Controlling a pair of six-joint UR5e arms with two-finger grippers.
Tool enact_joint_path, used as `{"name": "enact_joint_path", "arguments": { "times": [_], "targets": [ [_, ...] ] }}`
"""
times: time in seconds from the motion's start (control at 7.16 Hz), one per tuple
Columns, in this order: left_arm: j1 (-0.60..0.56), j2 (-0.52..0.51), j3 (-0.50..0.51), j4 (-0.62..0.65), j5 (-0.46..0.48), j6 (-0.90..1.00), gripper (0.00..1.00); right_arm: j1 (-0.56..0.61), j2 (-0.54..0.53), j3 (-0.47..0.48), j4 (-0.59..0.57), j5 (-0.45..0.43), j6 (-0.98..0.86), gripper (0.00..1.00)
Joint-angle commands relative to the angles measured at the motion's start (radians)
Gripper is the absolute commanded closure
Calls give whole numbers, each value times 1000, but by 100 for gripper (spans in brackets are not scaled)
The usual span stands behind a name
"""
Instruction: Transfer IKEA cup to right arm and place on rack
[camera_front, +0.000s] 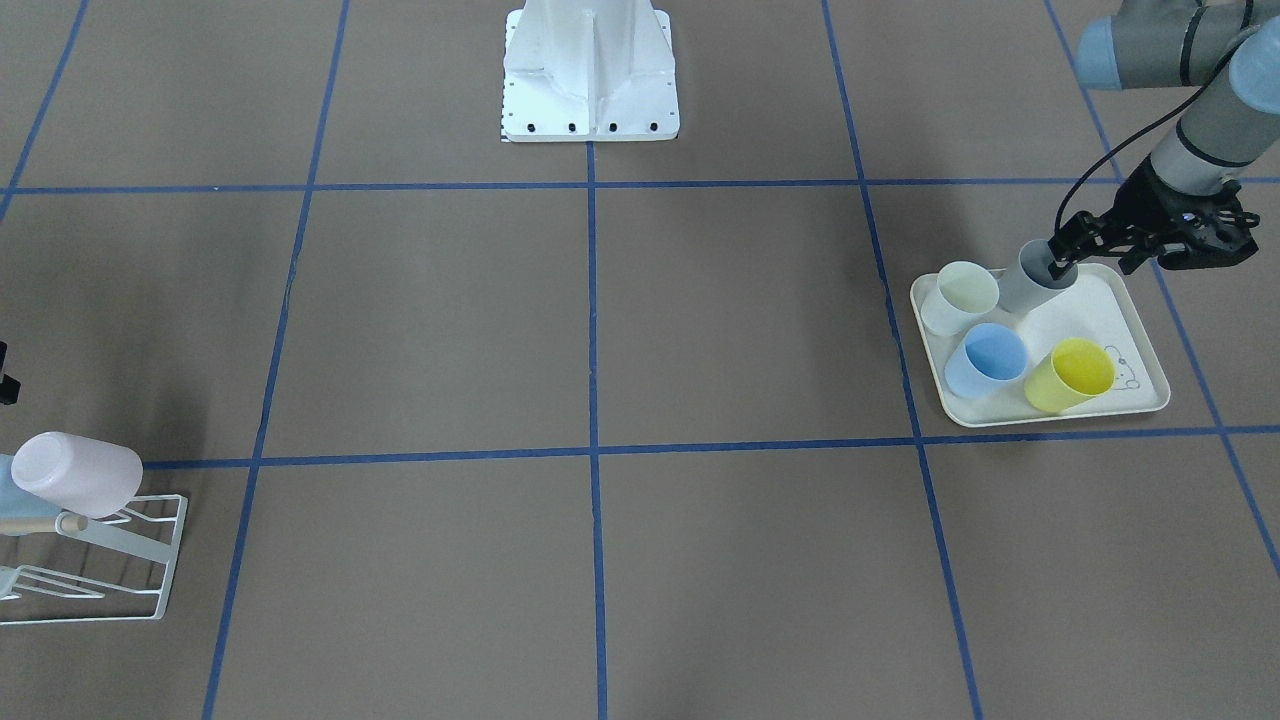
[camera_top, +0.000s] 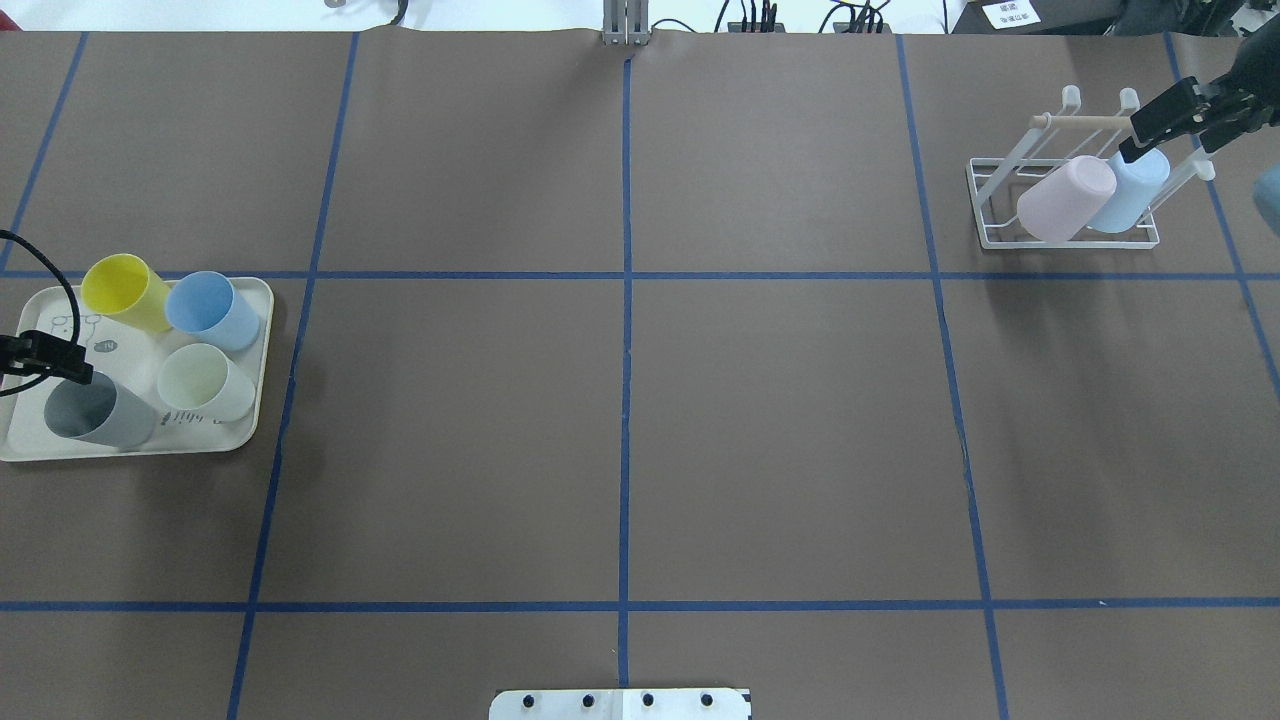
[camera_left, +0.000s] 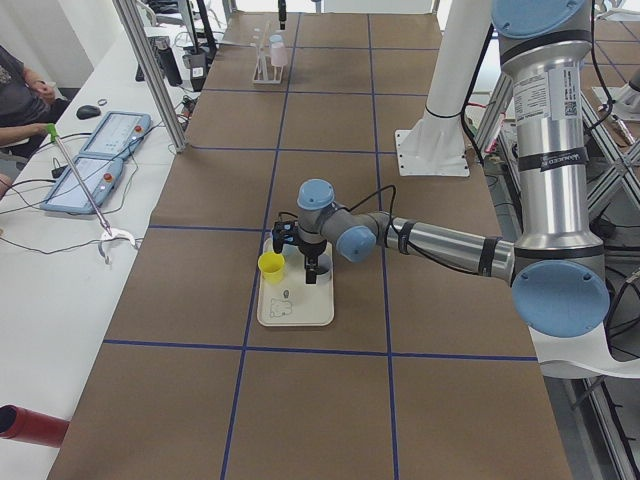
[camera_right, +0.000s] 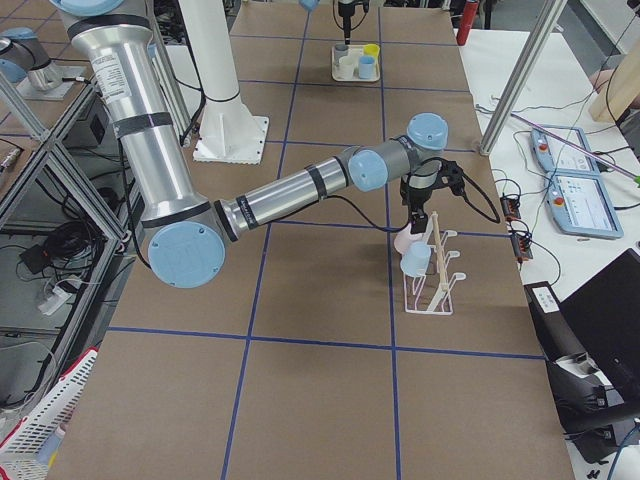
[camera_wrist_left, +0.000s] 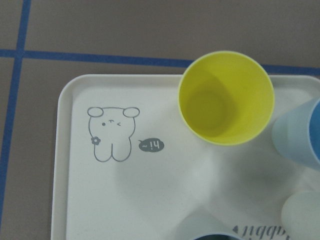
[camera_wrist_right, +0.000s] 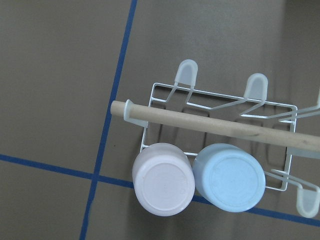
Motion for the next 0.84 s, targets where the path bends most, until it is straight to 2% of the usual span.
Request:
{"name": "enact_joint_path", "arguments": {
  "times": [0.0, 0.28, 0.42, 0.7],
  "targets": [
    [17, 2, 11, 0, -2, 1, 0, -1, -1, 1, 0, 0, 1, 1],
    [24, 5, 21, 2, -3, 2, 3, -3, -1, 3, 0, 0, 1, 1],
    [42, 19, 21, -1, -3, 2, 25, -6, -1, 1, 0, 0, 1, 1],
    [45, 23, 23, 2, -23, 1, 81, -6, -1, 3, 0, 3, 1, 1]
  ]
}}
